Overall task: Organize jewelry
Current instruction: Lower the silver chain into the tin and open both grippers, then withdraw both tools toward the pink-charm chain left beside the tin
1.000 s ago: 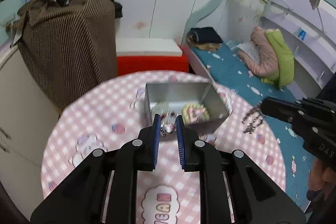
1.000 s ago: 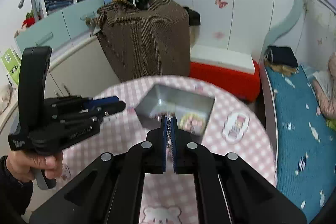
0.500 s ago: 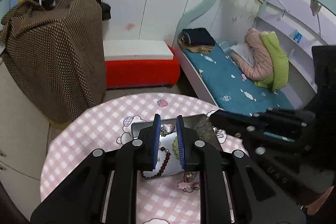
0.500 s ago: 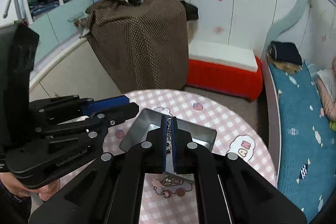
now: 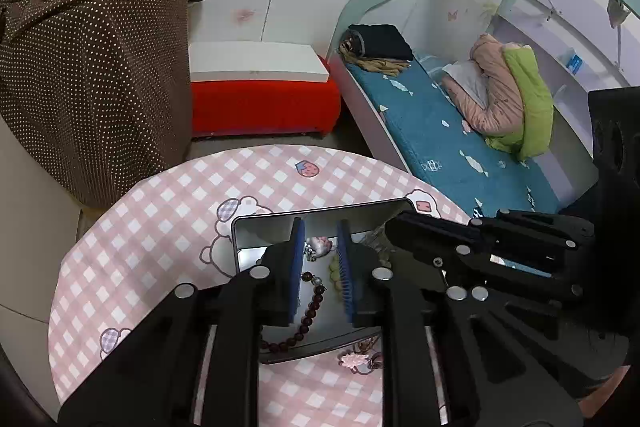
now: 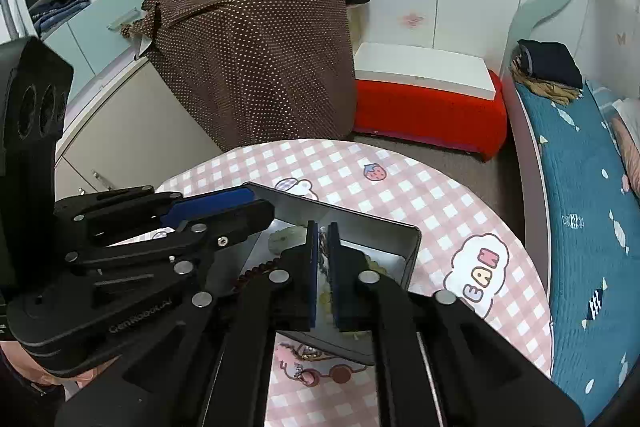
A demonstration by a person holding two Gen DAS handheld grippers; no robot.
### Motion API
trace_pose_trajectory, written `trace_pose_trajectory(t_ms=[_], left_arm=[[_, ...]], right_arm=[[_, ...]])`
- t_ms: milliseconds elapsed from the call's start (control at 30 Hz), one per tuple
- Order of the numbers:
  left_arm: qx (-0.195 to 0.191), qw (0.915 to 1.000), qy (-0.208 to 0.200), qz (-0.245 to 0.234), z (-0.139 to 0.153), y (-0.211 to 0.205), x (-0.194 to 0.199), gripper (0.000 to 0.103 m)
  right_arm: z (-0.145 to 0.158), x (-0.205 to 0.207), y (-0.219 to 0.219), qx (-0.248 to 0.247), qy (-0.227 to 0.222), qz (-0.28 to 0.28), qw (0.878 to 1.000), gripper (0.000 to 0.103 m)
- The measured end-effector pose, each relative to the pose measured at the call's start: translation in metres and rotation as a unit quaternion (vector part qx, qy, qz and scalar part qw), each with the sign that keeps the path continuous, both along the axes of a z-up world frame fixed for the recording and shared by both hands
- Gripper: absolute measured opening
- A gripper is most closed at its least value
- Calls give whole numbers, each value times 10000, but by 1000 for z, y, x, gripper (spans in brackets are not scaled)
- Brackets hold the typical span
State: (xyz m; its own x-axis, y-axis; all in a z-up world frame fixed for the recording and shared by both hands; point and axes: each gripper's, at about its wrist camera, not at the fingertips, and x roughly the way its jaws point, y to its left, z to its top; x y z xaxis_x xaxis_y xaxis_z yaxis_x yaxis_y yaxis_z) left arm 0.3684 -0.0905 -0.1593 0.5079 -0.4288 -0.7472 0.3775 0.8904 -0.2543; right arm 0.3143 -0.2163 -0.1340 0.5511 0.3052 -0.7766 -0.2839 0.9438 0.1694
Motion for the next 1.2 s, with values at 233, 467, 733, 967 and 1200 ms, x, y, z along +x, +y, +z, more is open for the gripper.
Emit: trace_pose_trajectory(t_ms=[233,467,733,967,1200], left_arm=[[-83,9985,-218,498,14,25,-6,85],[84,9952,-641,740,36,44,-31,95],[231,9874,-1237,962,68,52,-79,95],[326,9809,-1621,1026,93,56,-119,95],[512,9753,-1842,1103,96,56,-150,95]], right_arm=[[4,-2,-22,139,-31,-351,9993,58],[15,-17,-46,370,-247,-779,9960,95],[49,-55,-45,411,-845,-1075,9897,96],[77,-91,-40,316,-1273,-1122,9850,96],[86,-120,-37,101,-1448,-1143,9828,96]])
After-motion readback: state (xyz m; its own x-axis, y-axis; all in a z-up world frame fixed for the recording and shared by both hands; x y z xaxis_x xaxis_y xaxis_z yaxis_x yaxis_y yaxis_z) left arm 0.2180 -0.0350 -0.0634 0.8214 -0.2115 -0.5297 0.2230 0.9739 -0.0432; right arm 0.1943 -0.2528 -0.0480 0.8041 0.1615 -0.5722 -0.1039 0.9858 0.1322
